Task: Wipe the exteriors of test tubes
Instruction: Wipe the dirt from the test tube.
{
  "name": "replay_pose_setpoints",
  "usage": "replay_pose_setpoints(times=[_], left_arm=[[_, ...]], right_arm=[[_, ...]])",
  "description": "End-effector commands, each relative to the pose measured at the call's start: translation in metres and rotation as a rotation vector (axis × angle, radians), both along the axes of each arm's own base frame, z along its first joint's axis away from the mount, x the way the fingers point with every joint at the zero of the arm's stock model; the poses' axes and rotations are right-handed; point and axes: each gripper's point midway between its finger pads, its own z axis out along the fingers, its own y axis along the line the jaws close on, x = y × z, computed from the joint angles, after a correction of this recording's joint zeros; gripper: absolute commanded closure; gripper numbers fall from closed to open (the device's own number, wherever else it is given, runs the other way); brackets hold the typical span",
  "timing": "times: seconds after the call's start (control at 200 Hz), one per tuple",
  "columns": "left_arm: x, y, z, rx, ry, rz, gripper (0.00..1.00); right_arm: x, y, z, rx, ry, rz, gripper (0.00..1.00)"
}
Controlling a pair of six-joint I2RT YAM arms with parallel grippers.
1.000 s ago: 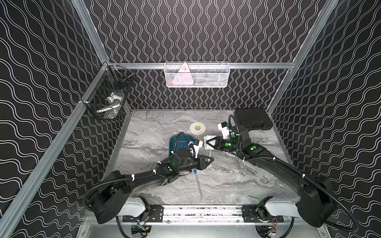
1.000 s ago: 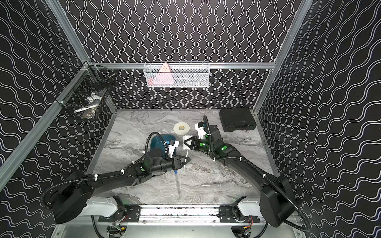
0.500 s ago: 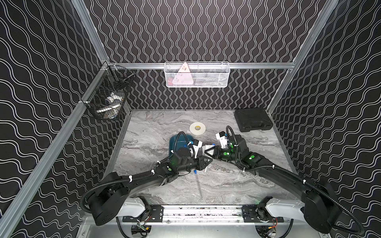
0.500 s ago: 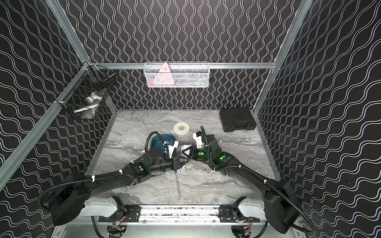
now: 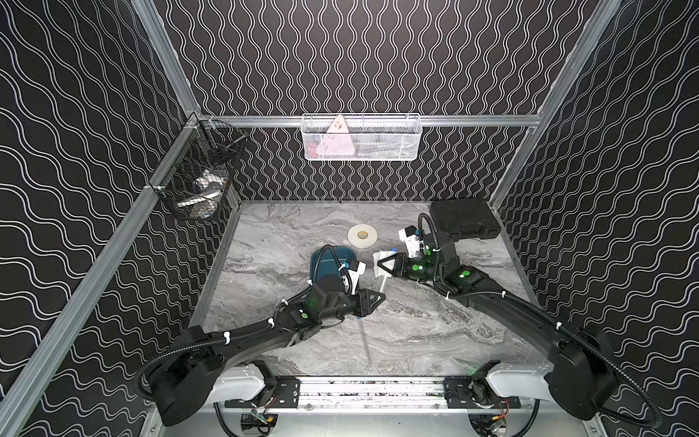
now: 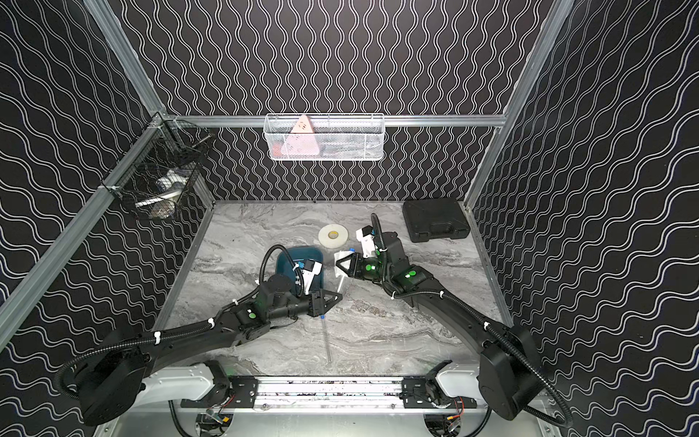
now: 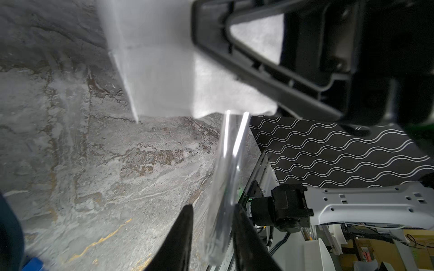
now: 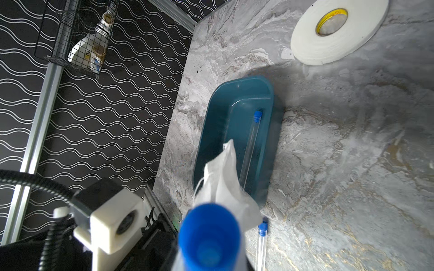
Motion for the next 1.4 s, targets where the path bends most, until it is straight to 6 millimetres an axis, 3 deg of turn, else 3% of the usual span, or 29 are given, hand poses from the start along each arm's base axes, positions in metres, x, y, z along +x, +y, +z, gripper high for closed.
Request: replay_pose_setpoints(times=[0.0, 0.15, 0.32, 0.585, 0.701, 0.891, 1.011, 1.171, 1.396], left_arm=[[0.002, -0.004, 0.0, 0.0, -0.015, -0.015, 0.73], [0.007, -0.01, 0.007, -0.015, -0.033, -0.022, 0.85], [0.013, -0.013, 0.011, -0.034, -0.035, -0.005, 0.86], [0.016, -0.016, 0.01, -0.051, -0.031, 0.004, 0.86], [0.016, -0.017, 0.008, -0.051, -0.026, -0.005, 0.85], [0.013, -0.014, 0.009, -0.055, -0.025, 0.0, 0.84], [0.011, -0.011, 0.01, -0.053, -0.032, 0.002, 0.84], [0.013, -0.01, 0.013, -0.043, -0.047, 0.006, 0.84], [0.016, -0.013, 0.014, -0.054, -0.049, 0.001, 0.83]], right_arm=[[0.0, 0.003, 0.007, 0.013, -0.011, 0.026, 0.83], [-0.001, 0.006, 0.007, 0.029, -0.009, 0.041, 0.83], [-0.007, 0.006, -0.003, 0.032, 0.029, 0.034, 0.81], [-0.032, 0.015, -0.027, 0.03, 0.063, 0.023, 0.81], [-0.021, 0.011, -0.019, 0.001, 0.024, 0.002, 0.81], [0.016, 0.006, -0.001, 0.008, 0.0, 0.021, 0.81], [0.021, 0.012, 0.002, 0.011, 0.001, 0.06, 0.81], [0.008, 0.013, -0.002, 0.042, 0.036, 0.063, 0.81], [-0.032, 0.025, -0.026, 0.036, 0.083, 0.065, 0.81]])
